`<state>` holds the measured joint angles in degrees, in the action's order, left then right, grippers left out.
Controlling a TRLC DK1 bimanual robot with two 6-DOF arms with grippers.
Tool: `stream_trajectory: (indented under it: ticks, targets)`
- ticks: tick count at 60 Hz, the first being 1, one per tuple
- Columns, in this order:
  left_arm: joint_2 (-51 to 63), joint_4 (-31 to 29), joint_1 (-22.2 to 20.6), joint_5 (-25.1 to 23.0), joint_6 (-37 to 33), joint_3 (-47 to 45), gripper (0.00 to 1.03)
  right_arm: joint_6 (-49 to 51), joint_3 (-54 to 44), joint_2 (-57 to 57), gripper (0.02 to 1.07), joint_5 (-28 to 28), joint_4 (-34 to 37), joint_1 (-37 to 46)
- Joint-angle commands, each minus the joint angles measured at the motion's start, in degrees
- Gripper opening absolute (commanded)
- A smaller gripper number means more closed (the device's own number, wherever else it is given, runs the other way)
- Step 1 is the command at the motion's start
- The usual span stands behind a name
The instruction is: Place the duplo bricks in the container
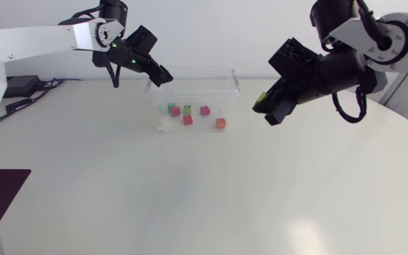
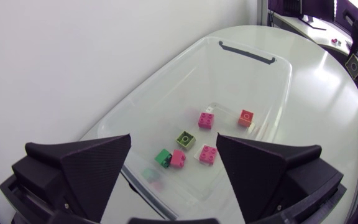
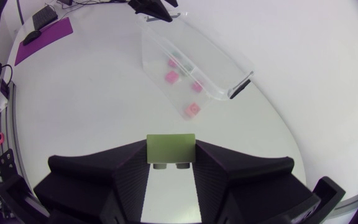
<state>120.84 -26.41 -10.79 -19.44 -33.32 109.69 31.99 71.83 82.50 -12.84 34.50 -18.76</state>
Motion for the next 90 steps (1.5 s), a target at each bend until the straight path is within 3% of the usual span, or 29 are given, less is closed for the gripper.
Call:
stream_trajectory:
  ticks: [1,46,61,82,84,86,87,88,89,90]
  targets:
    - [-5.8,0.4,-0.4,0.6,1.6,-4.4,1.00,-1.8,3.6,2.9,0.28,0.9,-0.8,-1.4]
    - [-37.4,0.7,2.6,2.4,4.4,-34.4,1.00,-4.0,24.2,22.8,0.28,2.5,-6.4,-2.6]
    - [-45.7,0.8,6.1,1.9,4.7,-41.0,1.00,-4.6,32.4,29.8,0.28,2.4,-6.8,-1.9]
    - [-57.6,1.0,7.9,1.9,6.9,-49.7,1.00,-5.4,41.4,40.6,0.30,4.1,-9.7,-1.5]
    - [-58.5,1.0,8.2,1.9,7.0,-50.5,1.00,-5.4,42.3,41.4,0.38,4.4,-9.5,-1.6]
    - [-59.1,1.0,8.4,1.9,7.4,-51.1,1.00,-5.4,43.0,41.9,0.57,4.8,-9.3,-1.6]
    - [-60.2,1.1,8.7,1.9,7.7,-51.9,1.00,-5.8,43.5,42.1,0.86,5.5,-9.3,-1.7]
    - [-60.7,1.2,8.8,1.9,7.8,-52.4,1.00,-5.9,43.7,42.3,1.01,5.5,-9.2,-1.7]
    - [-61.2,1.4,8.9,1.9,7.9,-52.7,1.00,-5.9,43.7,42.3,1.06,5.6,-9.2,-1.7]
    - [-61.6,1.5,8.9,1.9,8.1,-53.2,1.00,-5.9,43.8,42.3,1.03,5.6,-9.2,-1.7]
